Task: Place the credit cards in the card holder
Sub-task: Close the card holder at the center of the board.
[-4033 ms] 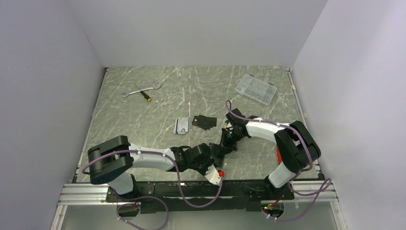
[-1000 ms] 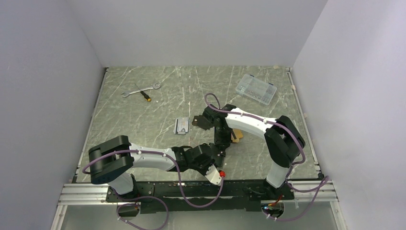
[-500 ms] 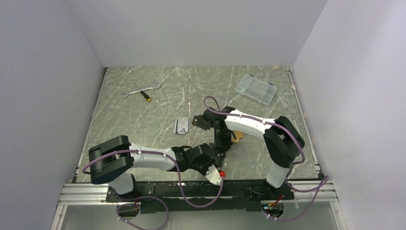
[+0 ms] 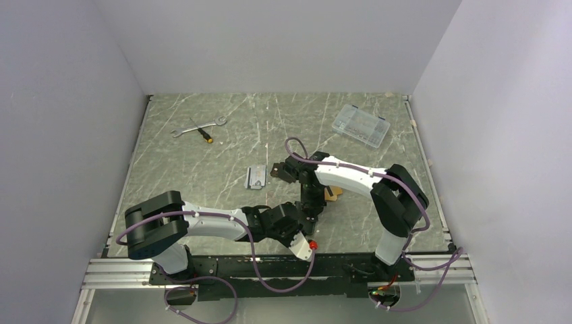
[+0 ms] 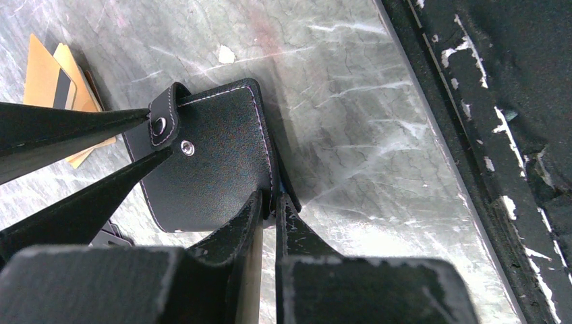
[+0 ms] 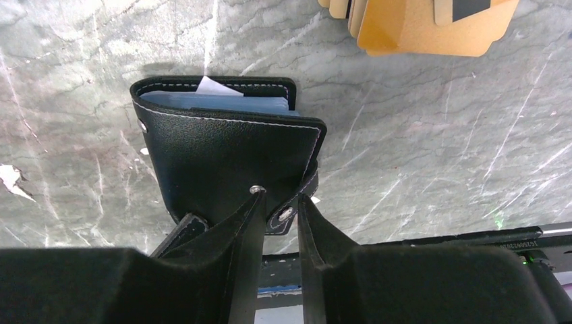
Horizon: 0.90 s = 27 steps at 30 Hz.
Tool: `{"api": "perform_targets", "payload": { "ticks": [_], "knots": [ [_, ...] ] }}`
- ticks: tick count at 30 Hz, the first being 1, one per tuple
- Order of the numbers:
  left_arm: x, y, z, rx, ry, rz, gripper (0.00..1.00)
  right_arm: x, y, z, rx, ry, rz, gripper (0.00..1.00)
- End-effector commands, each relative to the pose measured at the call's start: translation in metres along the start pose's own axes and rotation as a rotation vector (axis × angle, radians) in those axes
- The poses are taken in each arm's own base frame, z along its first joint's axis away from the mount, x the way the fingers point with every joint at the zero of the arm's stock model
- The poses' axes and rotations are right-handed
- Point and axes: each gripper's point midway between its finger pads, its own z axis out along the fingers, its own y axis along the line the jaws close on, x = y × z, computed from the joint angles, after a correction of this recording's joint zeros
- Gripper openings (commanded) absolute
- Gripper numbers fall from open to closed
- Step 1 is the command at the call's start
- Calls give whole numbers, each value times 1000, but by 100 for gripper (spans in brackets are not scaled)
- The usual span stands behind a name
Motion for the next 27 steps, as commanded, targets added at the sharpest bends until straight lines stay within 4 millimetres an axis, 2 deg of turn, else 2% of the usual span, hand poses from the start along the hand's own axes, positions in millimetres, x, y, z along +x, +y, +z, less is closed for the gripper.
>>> {"api": "perform_targets", "payload": {
  "ticks": [1,8,11,14,20,27],
  "knots": [
    [41,-51,0,170,136,-38,0,9,-5,-8,15,14,0,27],
    [42,-51,1,167,143,-35,0,12,-8,-11,23,21,-9,12],
    [43,-51,0,168,144,-35,0,12,-8,-14,26,16,-13,0],
    [42,-51,0,165,144,-36,0,11,-7,-17,22,10,-9,0],
    [42,-50,0,164,144,-36,0,7,11,-25,-54,-13,-7,0],
    [43,-51,-1,167,143,-35,0,5,25,-24,-106,0,-21,0]
  ]
}}
